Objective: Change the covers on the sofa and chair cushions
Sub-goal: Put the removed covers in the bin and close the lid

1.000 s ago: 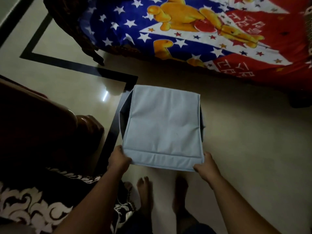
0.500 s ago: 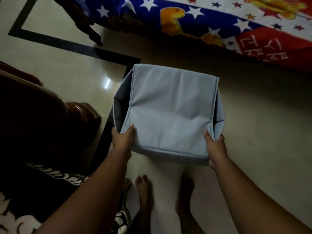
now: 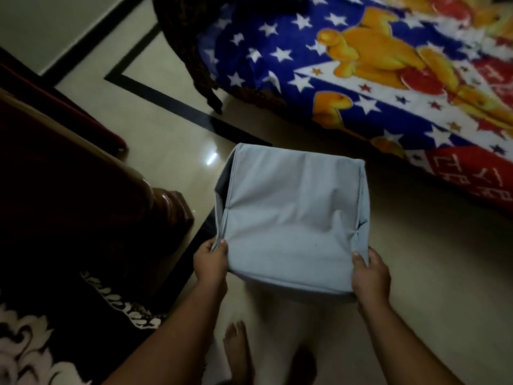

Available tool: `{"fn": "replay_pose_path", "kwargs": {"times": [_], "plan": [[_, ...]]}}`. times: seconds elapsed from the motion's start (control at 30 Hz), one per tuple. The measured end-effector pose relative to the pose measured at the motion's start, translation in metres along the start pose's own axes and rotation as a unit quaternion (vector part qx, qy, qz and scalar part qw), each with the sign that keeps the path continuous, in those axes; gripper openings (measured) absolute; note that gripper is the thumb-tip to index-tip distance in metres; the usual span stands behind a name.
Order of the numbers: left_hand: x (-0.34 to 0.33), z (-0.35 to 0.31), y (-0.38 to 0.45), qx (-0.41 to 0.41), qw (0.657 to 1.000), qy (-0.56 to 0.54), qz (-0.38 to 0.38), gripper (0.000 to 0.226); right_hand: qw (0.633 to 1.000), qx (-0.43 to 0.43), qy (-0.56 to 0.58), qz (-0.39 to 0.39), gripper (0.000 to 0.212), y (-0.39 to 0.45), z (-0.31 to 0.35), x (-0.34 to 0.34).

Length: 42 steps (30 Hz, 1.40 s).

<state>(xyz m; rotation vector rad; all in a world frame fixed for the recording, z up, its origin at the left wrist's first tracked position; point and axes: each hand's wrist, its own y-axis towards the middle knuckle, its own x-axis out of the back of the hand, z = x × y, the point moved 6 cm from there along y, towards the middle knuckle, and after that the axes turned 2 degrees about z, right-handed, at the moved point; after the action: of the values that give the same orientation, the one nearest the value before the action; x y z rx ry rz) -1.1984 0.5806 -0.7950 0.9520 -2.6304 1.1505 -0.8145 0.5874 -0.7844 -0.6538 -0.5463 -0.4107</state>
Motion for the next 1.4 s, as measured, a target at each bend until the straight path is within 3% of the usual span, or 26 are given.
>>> {"fn": "replay_pose_path", "kwargs": {"times": [0.13,0.27,0.37,0.67,0.73,0.8,0.9,0.97,1.17,1.33,1.4], "plan": [[0.011,-0.026,0.024,0.017,0.996,-0.071,-0.054,0.022,0.994,0.072,-0.060,0.048,0.033,0.045,0.107,-0.034],[0.017,-0.070,0.083,0.012,0.984,-0.148,-0.097,0.005,0.977,0.153,-0.119,0.089,0.032,0.088,0.223,-0.110],[0.027,-0.108,0.134,0.023,0.970,-0.198,-0.137,0.011,0.962,0.206,-0.151,0.097,0.033,0.109,0.309,-0.173],[0.053,-0.205,0.245,0.029,0.924,-0.287,-0.252,0.010,0.902,0.279,-0.246,0.220,0.055,0.138,0.507,-0.347],[0.057,-0.205,0.266,0.039,0.922,-0.264,-0.281,0.011,0.880,0.286,-0.281,0.254,0.064,0.142,0.526,-0.382],[0.055,-0.198,0.286,0.065,0.929,-0.247,-0.267,0.017,0.859,0.284,-0.317,0.284,0.088,0.151,0.530,-0.415],[0.050,-0.191,0.310,0.120,0.951,-0.197,-0.206,0.029,0.772,0.319,-0.441,0.328,0.099,0.149,0.511,-0.462],[0.052,-0.196,0.319,0.107,0.967,-0.152,-0.176,0.032,0.733,0.354,-0.467,0.345,0.103,0.135,0.495,-0.475],[0.064,-0.208,0.325,0.113,0.975,-0.089,-0.170,0.034,0.742,0.400,-0.430,0.324,0.087,0.128,0.482,-0.478],[0.057,-0.221,0.309,0.067,0.981,-0.087,-0.160,0.073,0.781,0.369,-0.301,0.403,0.083,0.112,0.490,-0.462],[0.057,-0.233,0.289,0.059,0.980,-0.109,-0.154,0.076,0.799,0.343,-0.237,0.434,0.078,0.097,0.499,-0.445]]}}
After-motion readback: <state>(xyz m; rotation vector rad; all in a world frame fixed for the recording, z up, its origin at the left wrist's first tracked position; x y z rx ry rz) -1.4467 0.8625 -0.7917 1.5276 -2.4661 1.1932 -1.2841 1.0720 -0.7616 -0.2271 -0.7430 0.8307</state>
